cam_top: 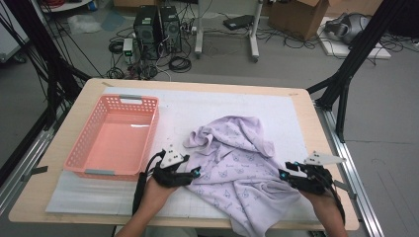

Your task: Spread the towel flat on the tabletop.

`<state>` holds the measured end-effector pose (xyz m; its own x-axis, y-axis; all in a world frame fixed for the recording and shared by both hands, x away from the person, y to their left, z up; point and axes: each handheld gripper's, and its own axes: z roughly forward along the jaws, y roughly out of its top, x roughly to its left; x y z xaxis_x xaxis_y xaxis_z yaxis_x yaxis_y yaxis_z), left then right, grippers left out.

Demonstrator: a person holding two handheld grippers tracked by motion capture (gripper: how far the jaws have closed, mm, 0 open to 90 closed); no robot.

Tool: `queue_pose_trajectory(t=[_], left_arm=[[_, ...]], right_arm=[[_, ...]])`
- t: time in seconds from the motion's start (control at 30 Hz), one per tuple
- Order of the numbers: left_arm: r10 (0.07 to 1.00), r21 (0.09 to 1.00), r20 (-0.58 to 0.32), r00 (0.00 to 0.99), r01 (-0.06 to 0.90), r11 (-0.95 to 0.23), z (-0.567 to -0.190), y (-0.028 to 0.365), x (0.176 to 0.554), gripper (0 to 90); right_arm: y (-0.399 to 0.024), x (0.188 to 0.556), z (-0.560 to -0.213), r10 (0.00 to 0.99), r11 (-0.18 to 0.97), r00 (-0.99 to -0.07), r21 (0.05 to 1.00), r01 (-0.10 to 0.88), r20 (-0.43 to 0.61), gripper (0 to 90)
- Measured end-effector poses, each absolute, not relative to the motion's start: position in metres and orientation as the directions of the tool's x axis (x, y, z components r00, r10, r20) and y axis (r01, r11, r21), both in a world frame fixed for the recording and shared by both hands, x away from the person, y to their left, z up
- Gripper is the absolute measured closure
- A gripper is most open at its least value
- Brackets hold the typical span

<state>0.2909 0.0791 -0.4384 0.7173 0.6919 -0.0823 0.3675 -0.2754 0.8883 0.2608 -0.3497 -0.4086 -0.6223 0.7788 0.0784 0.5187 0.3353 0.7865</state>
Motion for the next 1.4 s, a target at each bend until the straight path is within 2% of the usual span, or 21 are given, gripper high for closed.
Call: queue_pose_trajectory(t=[0.1, 0.2, 0.4, 0.57, 0.67, 0.73, 0.77, 0.83, 0.87, 1.0, 1.1, 1.2, 1.33, 1.4], left_arm=[[0.719, 0.89, -0.121, 0.685, 0.396, -0.227, -0.445, 0.077, 0.313, 39.9], [0.732, 0.885, -0.12, 0.671, 0.407, -0.228, -0.448, 0.074, 0.322, 40.0], [0.724, 0.862, -0.114, 0.68, 0.43, -0.268, -0.444, 0.066, 0.337, 40.7], [0.726, 0.836, -0.114, 0.678, 0.461, -0.299, -0.446, 0.052, 0.355, 40.6], [0.735, 0.817, -0.105, 0.67, 0.48, -0.32, -0.449, 0.048, 0.361, 41.2], [0.738, 0.809, -0.083, 0.67, 0.478, -0.342, -0.45, 0.045, 0.361, 48.3], [0.737, 0.811, -0.077, 0.671, 0.473, -0.345, -0.45, 0.045, 0.36, 50.5], [0.725, 0.81, -0.077, 0.684, 0.467, -0.355, -0.45, 0.044, 0.359, 62.6], [0.724, 0.809, -0.068, 0.687, 0.463, -0.363, -0.45, 0.044, 0.359, 65.8], [0.721, 0.813, -0.053, 0.691, 0.449, -0.37, -0.45, 0.043, 0.357, 77.2], [0.737, 0.821, -0.048, 0.674, 0.447, -0.355, -0.449, 0.046, 0.357, 82.8], [0.76, 0.813, -0.024, 0.65, 0.454, -0.363, -0.449, 0.052, 0.355, 85.9], [0.791, 0.842, -0.023, 0.612, 0.438, -0.315, -0.448, 0.061, 0.352, 86.5], [0.799, 0.849, -0.034, 0.601, 0.439, -0.294, -0.448, 0.064, 0.351, 84.6]], right_arm=[[-0.332, 0.285, -0.403, 0.771, 0.33, -0.633, 0.807, 0.49, 0.069, 51.2], [-0.314, 0.308, -0.403, 0.768, 0.332, -0.637, 0.807, 0.488, 0.069, 48.2], [-0.296, 0.334, -0.407, 0.768, 0.392, -0.64, 0.787, 0.475, 0.004, 46.5], [-0.288, 0.355, -0.41, 0.778, 0.41, -0.628, 0.768, 0.491, -0.014, 52.8], [-0.287, 0.368, -0.415, 0.782, 0.409, -0.623, 0.757, 0.51, -0.003, 63.3], [-0.288, 0.374, -0.418, 0.779, 0.407, -0.627, 0.76, 0.507, 0.001, 71.5], [-0.289, 0.377, -0.419, 0.781, 0.407, -0.625, 0.761, 0.505, -0.003, 72.8], [-0.292, 0.384, -0.421, 0.795, 0.392, -0.607, 0.763, 0.514, 0.0, 77.1], [-0.294, 0.389, -0.421, 0.805, 0.384, -0.593, 0.763, 0.519, -0.002, 79.3], [-0.301, 0.404, -0.418, 0.841, 0.346, -0.541, 0.77, 0.536, -0.002, 81.7], [-0.305, 0.412, -0.415, 0.857, 0.317, -0.515, 0.788, 0.527, 0.0, 81.7], [-0.311, 0.422, -0.41, 0.895, 0.273, -0.446, 0.798, 0.537, -0.006, 82.1], [-0.318, 0.433, -0.408, 0.948, 0.166, -0.316, 0.812, 0.56, 0.024, 81.8], [-0.314, 0.435, -0.409, 0.953, 0.152, -0.3, 0.813, 0.562, 0.03, 77.5]])
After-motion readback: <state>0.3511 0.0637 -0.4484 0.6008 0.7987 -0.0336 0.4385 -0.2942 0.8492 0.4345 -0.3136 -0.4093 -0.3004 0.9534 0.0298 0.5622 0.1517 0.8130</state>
